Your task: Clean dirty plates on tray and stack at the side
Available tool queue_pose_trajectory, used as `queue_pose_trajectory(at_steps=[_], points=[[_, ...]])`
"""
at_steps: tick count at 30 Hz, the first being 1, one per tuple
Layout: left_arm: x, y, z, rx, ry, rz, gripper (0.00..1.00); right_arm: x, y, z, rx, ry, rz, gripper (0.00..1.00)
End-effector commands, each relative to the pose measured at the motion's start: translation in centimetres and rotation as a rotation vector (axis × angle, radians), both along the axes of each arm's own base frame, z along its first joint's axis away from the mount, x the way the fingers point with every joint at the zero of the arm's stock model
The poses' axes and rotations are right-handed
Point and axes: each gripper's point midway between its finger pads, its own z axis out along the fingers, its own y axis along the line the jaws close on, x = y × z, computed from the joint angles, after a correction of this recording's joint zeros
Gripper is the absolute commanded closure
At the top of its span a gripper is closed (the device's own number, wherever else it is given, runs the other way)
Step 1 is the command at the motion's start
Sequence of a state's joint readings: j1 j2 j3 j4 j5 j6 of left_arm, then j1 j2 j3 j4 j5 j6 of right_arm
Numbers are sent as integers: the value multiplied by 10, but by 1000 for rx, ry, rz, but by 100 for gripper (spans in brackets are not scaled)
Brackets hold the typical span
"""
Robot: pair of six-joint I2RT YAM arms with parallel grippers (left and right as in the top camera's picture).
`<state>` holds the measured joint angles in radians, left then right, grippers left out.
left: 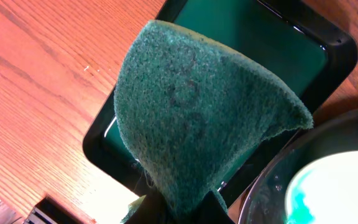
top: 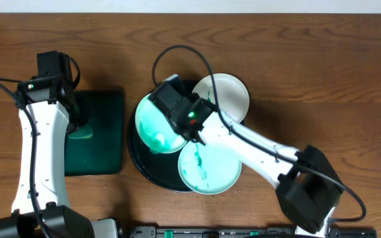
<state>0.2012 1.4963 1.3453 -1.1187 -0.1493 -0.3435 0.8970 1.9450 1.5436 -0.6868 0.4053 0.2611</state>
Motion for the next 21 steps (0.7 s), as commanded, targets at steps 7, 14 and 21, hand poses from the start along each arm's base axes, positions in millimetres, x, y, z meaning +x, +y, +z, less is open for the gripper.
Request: queue_pose_trajectory(at_steps=[7, 14, 21], points=[[1, 4, 0, 15, 3, 9, 93, -7, -19, 120, -362, -556, -67, 99], [1, 4, 0, 16, 3, 9, 93, -27, -16, 164, -499, -761, -135, 99], [1, 4, 0, 16, 3, 9, 93, -35, -8, 179, -526, -810, -140, 99]])
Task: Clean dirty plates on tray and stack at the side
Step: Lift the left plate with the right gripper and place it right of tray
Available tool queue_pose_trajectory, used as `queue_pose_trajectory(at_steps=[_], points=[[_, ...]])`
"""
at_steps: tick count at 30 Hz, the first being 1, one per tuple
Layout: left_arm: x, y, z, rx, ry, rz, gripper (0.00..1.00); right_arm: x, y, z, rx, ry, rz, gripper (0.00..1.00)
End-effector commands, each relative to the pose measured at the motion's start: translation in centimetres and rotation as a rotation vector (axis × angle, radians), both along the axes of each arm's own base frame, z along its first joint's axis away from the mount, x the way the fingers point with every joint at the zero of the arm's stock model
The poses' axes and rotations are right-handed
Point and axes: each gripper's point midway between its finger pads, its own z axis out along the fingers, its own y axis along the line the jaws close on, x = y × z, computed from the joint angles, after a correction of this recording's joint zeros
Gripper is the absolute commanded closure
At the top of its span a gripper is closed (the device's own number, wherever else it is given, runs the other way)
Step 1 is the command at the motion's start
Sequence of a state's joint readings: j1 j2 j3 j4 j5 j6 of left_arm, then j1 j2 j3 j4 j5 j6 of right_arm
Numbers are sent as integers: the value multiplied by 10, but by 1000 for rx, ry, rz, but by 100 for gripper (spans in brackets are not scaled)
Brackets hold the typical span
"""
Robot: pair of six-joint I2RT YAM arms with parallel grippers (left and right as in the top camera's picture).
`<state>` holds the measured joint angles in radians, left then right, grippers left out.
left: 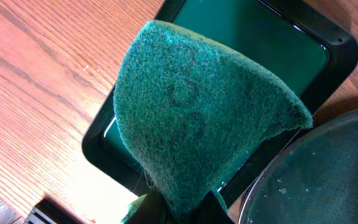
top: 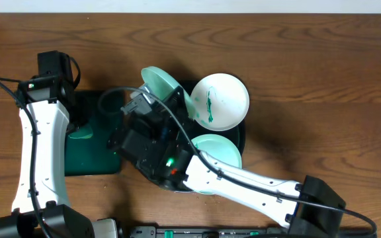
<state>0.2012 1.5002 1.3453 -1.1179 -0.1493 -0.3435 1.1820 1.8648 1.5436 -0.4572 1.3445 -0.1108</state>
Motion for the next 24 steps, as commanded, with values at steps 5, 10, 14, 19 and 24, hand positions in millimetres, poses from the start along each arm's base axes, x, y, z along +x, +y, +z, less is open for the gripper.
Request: queue_pose_trajectory(at_steps=[5, 10, 14, 19, 24], points=[[0, 4, 1, 16, 0, 9, 93, 7, -8, 5, -11, 34, 9, 99], [0, 4, 1, 16, 0, 9, 93, 15, -3, -44, 161, 269, 93, 99], [0, 4, 1, 16, 0, 9, 93, 14, 0, -69, 381, 504, 151, 99], [0, 4, 1, 16, 0, 9, 93, 20, -11, -44, 702, 734, 283, 99], [0, 4, 1, 16, 0, 8, 93, 41, -71, -18, 946, 811, 223, 99]])
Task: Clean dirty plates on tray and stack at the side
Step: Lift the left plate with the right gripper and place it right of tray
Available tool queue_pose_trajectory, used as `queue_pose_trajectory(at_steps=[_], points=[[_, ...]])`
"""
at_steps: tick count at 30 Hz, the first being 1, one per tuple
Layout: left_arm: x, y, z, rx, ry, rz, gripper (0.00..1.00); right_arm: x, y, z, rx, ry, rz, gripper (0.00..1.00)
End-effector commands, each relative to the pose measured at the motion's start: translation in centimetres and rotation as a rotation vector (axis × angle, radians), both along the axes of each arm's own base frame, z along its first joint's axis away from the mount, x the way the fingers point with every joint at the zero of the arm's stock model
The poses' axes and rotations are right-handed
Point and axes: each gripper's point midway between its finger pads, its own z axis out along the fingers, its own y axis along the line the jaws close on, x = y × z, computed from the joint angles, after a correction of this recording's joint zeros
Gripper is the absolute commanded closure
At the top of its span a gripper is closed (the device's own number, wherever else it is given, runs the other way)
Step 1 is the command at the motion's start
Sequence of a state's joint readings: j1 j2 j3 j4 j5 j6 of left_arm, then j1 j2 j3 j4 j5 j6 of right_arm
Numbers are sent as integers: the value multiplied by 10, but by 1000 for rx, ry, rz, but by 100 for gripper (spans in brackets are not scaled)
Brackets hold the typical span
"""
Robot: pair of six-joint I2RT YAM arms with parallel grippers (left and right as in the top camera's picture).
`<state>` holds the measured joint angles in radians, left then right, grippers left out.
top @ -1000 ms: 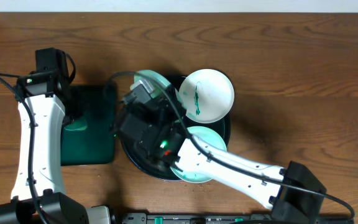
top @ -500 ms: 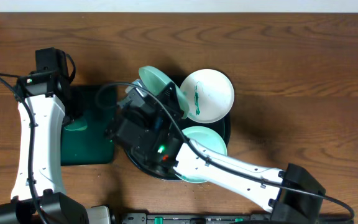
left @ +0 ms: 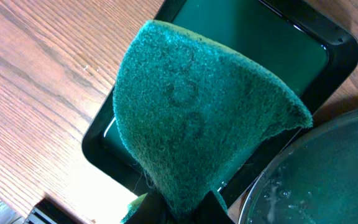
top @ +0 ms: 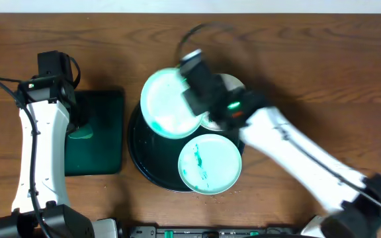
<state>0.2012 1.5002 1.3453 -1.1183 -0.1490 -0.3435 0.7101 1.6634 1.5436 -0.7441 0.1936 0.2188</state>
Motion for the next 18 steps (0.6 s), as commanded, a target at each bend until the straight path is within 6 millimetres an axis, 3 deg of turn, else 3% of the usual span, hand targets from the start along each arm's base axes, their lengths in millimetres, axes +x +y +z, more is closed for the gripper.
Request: queue_pose_trajectory(at_steps=[1, 7, 12, 14, 18], points=[[0, 4, 1, 16, -1, 8, 93, -3, -28, 29, 262, 143, -25, 99], [0, 4, 1, 16, 0, 9, 93, 5, -159, 23, 278, 262, -347, 99], [0, 4, 1, 16, -1, 8, 93, -8, -263, -1, 260, 364, -642, 99], [0, 4, 1, 16, -1, 8, 93, -14, -289, -15, 257, 389, -716, 99], [1, 4, 1, 17, -1, 8, 93, -27, -318, -57, 258, 442, -812, 99]])
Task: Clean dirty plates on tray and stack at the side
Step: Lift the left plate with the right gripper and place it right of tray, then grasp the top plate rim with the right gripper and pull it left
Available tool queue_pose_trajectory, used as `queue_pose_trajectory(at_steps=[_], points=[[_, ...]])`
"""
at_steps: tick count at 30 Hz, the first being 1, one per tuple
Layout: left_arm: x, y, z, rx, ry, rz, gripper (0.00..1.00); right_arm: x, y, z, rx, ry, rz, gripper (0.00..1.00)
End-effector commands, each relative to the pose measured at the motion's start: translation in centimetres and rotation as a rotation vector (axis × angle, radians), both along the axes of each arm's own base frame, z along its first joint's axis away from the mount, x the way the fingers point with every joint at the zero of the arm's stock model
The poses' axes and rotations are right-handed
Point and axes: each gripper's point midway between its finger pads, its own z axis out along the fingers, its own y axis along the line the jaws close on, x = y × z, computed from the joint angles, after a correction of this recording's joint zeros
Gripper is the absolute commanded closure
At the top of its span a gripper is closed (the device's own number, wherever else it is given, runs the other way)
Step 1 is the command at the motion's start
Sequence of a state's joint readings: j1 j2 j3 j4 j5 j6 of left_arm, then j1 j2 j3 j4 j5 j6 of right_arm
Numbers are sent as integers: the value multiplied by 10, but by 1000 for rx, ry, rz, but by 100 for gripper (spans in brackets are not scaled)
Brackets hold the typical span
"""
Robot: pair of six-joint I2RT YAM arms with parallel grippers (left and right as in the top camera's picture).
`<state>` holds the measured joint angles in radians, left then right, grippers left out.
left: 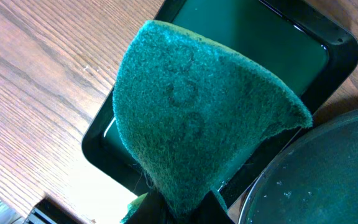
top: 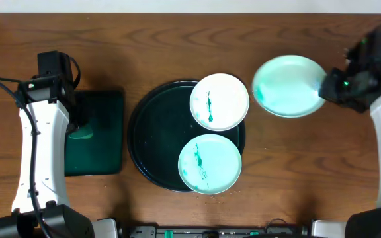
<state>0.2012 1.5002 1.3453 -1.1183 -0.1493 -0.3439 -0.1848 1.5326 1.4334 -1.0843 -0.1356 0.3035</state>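
Note:
A round black tray (top: 144,142) holds two plates: a white one with a green smear (top: 219,101) at the back right and a green-stained one (top: 210,163) at the front. A third plate (top: 286,86), pale green with a darker smear on its left side, is over the table to the right of the tray. My right gripper (top: 328,86) is shut on its right rim. My left gripper (left: 180,210) is shut on a green scouring sponge (left: 191,118), held over the rectangular black basin (left: 278,37) left of the tray.
The rectangular basin (top: 104,132) holds green liquid and sits close against the round tray's left rim (left: 272,180). Bare wooden table lies behind the tray and to its right. A dark bar runs along the front table edge.
My right gripper and its plate were over the tray's back left; now they are right of the tray, over the table. The left gripper and sponge have not moved.
The pale green plate lay at the tray's left with my right gripper on it. Then it was tilted up at the tray's back left edge, then held over the tray's back left. Now it is right of the tray. The left gripper kept the sponge throughout.

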Motion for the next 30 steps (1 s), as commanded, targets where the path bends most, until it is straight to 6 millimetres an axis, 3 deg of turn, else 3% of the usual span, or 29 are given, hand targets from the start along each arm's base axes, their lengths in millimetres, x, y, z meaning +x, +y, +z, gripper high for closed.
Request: queue_pose_trajectory(at_steps=[1, 7, 12, 15, 22, 27, 30], points=[[1, 4, 1, 16, -4, 8, 93, -14, -10, -32, 29, 47, -43, 99], [1, 4, 1, 17, -5, 8, 93, -31, -15, -98, 16, 88, -37, 99], [1, 4, 1, 17, -5, 8, 93, -37, -20, -128, -32, 77, -32, 99], [1, 4, 1, 17, -5, 8, 93, -39, -19, -134, -45, 76, 5, 96], [1, 4, 1, 16, -3, 8, 93, -34, -5, -127, -28, 64, 91, 64], [1, 4, 1, 17, -4, 8, 93, -3, 33, -84, 7, -29, 247, 56], [2, 1, 1, 3, -1, -25, 93, 23, 68, -59, -2, -96, 361, 53]])
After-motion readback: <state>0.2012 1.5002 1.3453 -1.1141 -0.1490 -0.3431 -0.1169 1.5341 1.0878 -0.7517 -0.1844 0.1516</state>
